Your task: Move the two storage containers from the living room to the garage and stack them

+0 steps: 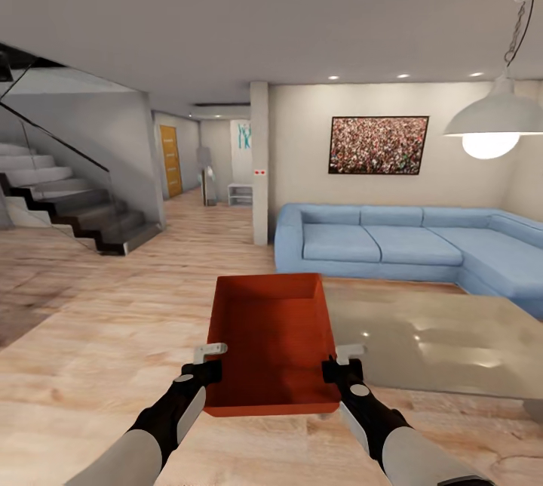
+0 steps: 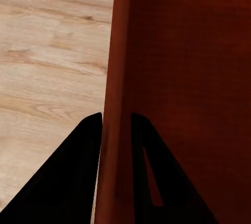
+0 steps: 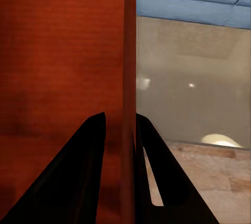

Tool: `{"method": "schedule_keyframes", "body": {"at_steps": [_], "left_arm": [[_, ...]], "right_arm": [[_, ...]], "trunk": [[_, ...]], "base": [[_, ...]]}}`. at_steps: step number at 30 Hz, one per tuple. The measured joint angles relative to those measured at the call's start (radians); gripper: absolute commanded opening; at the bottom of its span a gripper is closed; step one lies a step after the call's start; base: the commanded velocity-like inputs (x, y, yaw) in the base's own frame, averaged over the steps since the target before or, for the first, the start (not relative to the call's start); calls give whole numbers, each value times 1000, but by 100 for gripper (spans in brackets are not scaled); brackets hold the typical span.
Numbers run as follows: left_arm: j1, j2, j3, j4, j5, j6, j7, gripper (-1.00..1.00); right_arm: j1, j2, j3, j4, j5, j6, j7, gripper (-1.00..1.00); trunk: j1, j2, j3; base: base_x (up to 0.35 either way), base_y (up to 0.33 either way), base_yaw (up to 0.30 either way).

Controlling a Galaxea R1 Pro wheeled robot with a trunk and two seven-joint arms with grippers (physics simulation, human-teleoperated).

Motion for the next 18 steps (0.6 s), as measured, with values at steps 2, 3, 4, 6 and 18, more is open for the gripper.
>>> {"method": "schedule_keyframes", "body": {"at_steps": [2,3,4,6,18], "left_arm": [[0,0,-1,0,0,0,0,-100],[0,0,-1,0,1,0,0,-100],[0,0,-1,0,1,0,0,-100],[0,1,-1,0,1,0,-1,-100],[0,0,-1,0,1,0,0,-100]], "right_arm": [[0,0,0,0,0,0,0,-100],[0,0,0,0,0,0,0,-100],[0,0,0,0,0,0,0,-100],[0,1,-1,0,1,0,0,-100],[0,0,0,0,0,0,0,-100]], "trunk": [[0,0,1],[0,0,2],[0,0,3],[0,0,4],[0,0,12]], "base": [[0,0,266],[0,0,266],[0,0,266],[0,0,266],[0,0,266]]}}
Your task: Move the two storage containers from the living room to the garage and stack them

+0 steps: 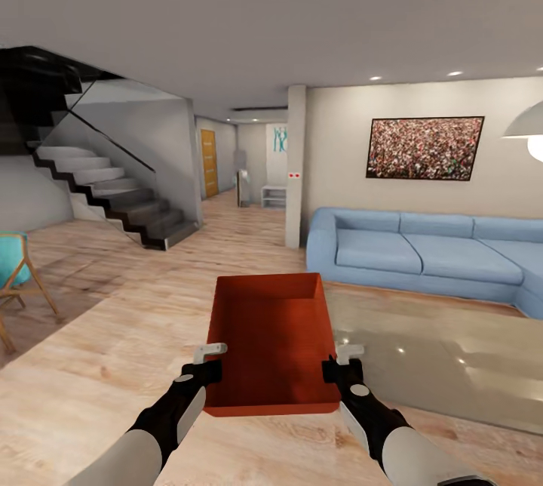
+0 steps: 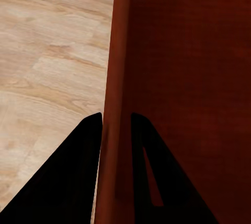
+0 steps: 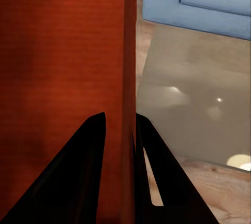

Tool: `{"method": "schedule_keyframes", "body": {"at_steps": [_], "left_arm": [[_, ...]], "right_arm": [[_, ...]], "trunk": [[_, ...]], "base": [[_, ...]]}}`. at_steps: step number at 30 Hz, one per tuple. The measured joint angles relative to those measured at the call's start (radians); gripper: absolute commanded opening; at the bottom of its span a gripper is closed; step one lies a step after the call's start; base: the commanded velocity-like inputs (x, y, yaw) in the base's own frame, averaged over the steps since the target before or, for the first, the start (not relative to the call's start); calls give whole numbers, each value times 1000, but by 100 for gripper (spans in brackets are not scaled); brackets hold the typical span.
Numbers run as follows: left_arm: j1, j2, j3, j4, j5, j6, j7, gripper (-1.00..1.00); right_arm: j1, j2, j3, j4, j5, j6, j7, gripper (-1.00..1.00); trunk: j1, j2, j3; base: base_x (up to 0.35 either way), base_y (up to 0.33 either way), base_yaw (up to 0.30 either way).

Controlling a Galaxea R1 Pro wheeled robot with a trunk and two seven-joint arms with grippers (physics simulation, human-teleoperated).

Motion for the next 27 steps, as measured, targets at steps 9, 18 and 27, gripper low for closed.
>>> {"method": "schedule_keyframes", "body": {"at_steps": [9,18,27], "left_arm": [[0,0,0,0,0,0,0,-100],[0,0,1,0,-1,0,-1,-100],[0,0,1,1,-1,-2,-1,-100]], "right_arm": [[0,0,0,0,0,0,0,-100],[0,0,-2,0,1,0,1,-100],[0,0,-4,0,3,-1,2,-100]], "trunk": [[0,0,6],[0,0,7],[0,0,7]], "base": [[0,0,266],[0,0,267],[0,0,216]]}}
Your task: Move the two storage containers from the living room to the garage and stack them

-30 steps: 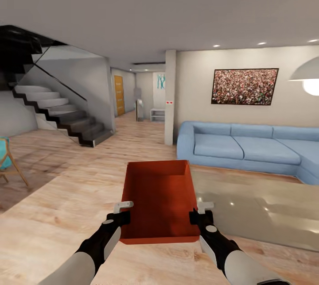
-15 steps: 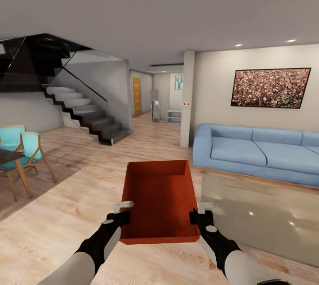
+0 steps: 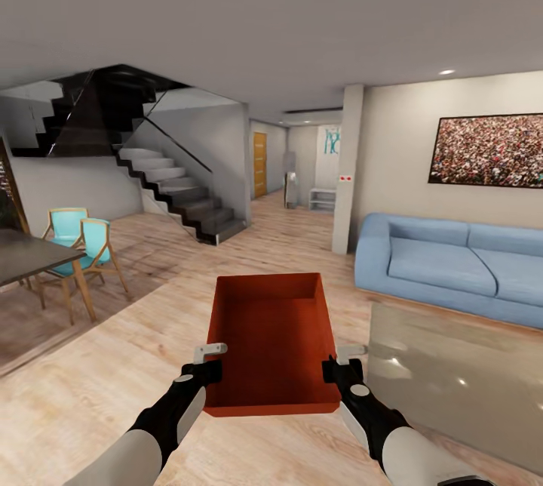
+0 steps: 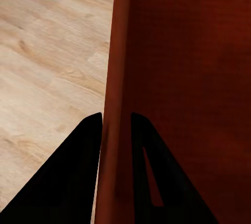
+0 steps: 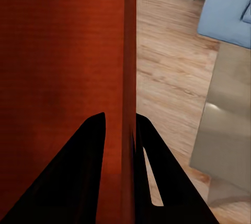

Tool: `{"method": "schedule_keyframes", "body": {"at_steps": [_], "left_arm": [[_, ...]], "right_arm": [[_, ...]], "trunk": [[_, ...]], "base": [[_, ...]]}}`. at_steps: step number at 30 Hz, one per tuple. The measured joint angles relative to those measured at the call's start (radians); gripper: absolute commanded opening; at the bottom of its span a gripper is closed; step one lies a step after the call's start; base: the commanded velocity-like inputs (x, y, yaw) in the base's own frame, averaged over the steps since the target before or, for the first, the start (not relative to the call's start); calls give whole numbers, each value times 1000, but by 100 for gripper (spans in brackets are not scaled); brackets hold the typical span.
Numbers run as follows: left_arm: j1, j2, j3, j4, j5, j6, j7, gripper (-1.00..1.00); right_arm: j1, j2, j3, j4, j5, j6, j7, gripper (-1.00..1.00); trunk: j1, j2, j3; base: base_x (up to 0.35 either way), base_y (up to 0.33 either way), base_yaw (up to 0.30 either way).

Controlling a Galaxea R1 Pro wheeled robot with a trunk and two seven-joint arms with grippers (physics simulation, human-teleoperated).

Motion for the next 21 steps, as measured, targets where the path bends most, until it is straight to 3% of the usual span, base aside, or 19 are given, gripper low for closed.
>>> {"method": "schedule_keyframes", "body": {"at_steps": [21], "left_arm": [[0,2,2,13,8,-14,-6,-100]], "right_arm": [[0,1,2,-1,9,1,-5,-100]], "trunk": [[0,0,0]], "base": [[0,0,7]]}}
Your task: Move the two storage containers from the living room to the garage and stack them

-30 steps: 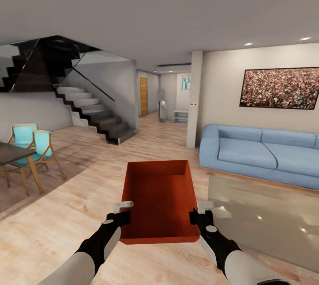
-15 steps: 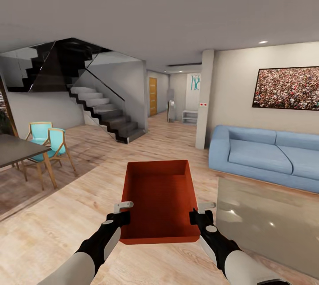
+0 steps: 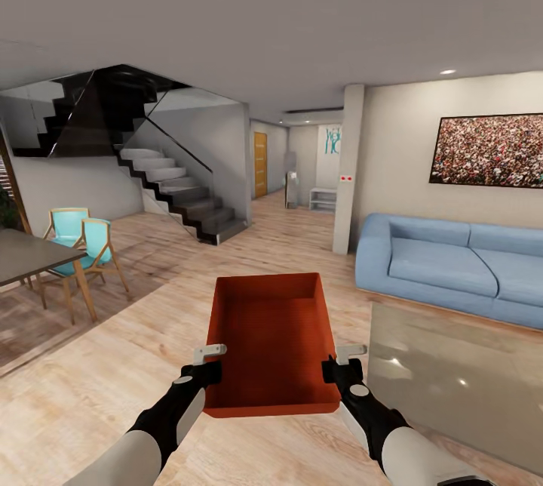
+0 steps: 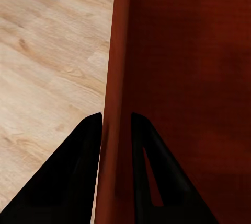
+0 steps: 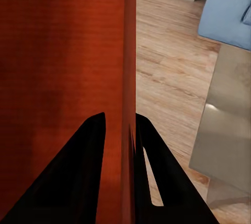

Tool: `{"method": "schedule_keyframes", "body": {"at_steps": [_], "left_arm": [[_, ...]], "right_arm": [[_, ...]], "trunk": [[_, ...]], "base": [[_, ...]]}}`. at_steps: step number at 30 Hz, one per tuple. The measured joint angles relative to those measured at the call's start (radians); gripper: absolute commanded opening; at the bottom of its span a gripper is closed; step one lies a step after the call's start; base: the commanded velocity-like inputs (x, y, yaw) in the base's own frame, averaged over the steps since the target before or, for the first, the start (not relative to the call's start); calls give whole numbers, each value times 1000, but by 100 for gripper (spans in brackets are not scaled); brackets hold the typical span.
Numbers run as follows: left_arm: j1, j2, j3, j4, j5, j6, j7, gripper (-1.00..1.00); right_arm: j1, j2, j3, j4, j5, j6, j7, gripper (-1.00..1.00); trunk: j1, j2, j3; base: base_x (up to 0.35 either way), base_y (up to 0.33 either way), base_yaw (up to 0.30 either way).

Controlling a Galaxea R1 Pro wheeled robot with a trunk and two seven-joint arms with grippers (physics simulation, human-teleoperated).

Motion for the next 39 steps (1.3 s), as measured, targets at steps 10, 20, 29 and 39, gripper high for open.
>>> {"method": "schedule_keyframes", "body": {"at_steps": [10,20,29,39], "left_arm": [[0,-1,1,2,0,-2,0,-100],[1,5,-26,3,43,-5,11,-100],[1,10,-53,6,71,-11,17,-100],[1,11,-57,5,74,-11,17,-100]], "right_arm": [[0,0,-1,0,2,0,0,-100],[-1,0,-1,1,8,0,2,-100],[-1,0,1,1,9,0,0,-100],[-1,2,-3,2,12,-1,1,-100]], "trunk": [[0,0,0],[-1,0,0],[-1,0,0],[-1,0,0]], "base": [[138,0,0],[319,0,0],[322,0,0],[322,0,0]]}}
